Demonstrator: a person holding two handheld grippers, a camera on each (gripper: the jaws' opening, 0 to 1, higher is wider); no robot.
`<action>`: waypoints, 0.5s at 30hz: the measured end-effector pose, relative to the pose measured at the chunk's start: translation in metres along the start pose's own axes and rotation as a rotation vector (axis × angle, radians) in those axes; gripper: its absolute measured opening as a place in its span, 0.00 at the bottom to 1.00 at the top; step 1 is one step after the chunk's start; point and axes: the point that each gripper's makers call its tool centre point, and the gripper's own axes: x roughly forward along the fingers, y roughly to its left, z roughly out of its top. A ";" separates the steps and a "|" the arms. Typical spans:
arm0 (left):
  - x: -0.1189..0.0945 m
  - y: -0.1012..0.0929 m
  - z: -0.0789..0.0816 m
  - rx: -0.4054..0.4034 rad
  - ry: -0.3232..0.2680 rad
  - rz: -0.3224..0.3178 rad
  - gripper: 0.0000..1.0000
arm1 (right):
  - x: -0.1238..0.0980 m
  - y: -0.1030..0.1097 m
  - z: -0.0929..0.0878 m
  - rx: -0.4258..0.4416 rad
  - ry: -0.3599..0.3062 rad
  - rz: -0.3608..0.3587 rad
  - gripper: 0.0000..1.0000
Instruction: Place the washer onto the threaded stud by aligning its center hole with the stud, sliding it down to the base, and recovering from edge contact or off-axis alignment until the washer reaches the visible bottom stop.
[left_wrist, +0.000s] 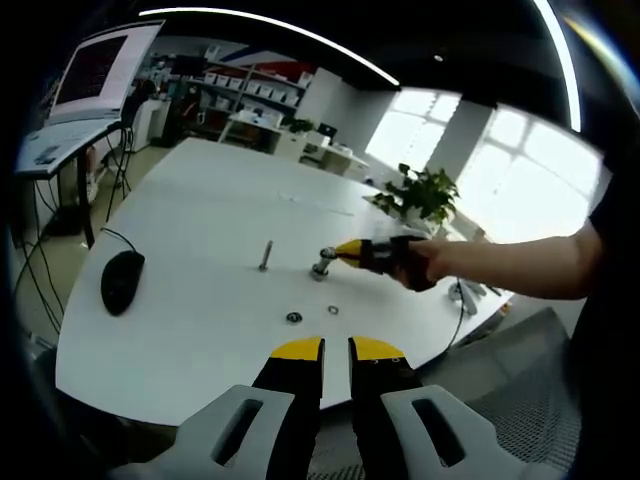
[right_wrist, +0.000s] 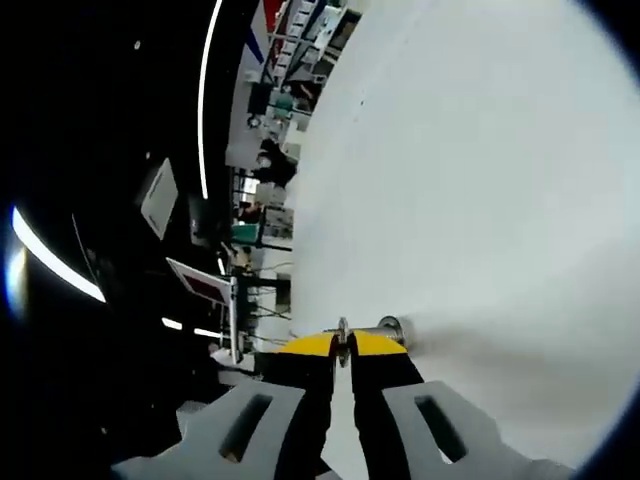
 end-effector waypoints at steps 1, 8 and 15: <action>0.000 0.000 0.000 0.000 0.001 0.000 0.07 | -0.001 0.000 0.002 -0.001 -0.009 0.002 0.10; 0.000 0.000 0.000 0.001 -0.001 0.000 0.07 | -0.009 0.002 0.007 0.009 -0.028 0.008 0.10; 0.000 -0.001 0.000 0.004 -0.002 -0.003 0.07 | -0.019 0.020 0.007 -0.043 -0.037 0.035 0.10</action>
